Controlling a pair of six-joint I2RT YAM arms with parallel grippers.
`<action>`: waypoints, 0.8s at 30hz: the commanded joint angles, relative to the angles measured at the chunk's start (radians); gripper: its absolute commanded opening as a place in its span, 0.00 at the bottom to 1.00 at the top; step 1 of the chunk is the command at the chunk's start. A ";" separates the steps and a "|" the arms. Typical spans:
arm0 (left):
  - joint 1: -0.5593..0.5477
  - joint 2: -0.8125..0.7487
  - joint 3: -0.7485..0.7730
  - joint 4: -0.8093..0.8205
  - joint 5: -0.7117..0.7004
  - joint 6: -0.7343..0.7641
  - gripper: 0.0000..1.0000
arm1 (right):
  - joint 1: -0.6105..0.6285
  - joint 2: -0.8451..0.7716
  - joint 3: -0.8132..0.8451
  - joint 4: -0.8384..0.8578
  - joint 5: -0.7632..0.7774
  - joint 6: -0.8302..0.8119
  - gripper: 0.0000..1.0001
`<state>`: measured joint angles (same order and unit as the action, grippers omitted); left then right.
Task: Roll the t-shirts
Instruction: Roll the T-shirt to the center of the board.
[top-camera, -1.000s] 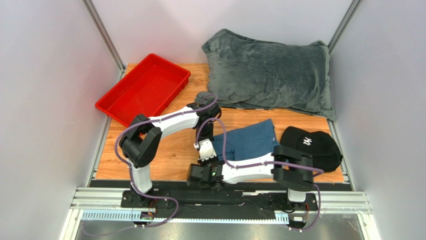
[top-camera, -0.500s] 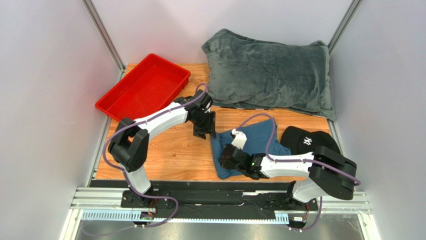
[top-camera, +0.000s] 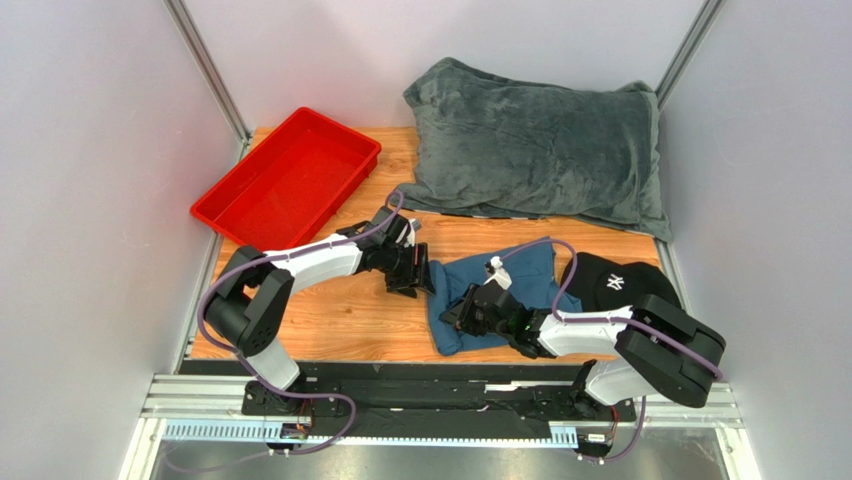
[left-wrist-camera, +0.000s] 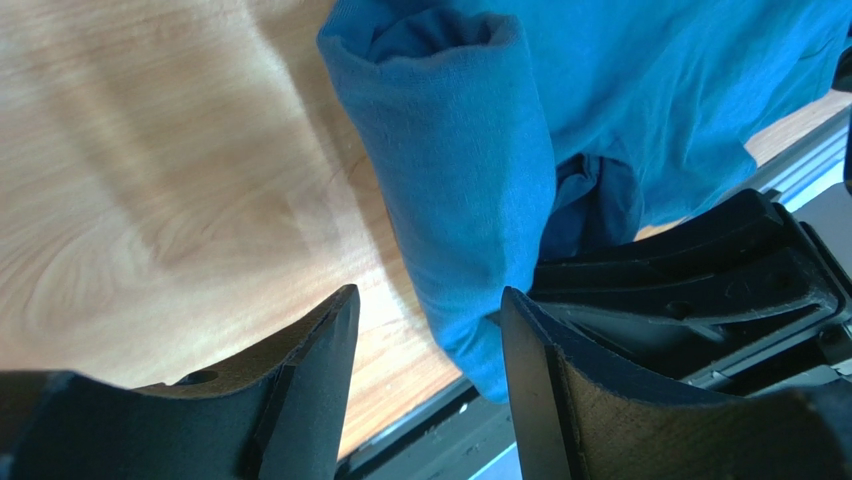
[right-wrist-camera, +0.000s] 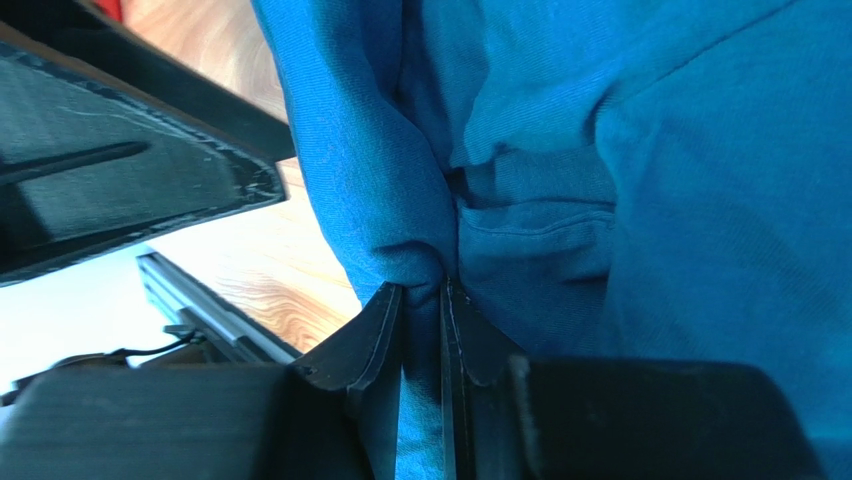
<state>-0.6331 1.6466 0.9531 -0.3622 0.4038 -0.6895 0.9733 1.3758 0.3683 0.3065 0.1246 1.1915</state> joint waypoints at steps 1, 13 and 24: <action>0.000 0.031 -0.026 0.204 0.055 -0.016 0.64 | -0.022 0.042 -0.049 0.020 -0.065 0.045 0.18; -0.004 0.107 -0.068 0.322 -0.043 -0.096 0.44 | -0.048 0.034 -0.066 0.022 -0.089 0.049 0.16; -0.048 0.013 0.036 -0.085 -0.246 -0.136 0.00 | 0.094 -0.156 0.101 -0.430 0.208 -0.125 0.45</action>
<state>-0.6865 1.7012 0.9459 -0.2623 0.2707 -0.8181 1.0058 1.2785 0.4011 0.1162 0.1707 1.1545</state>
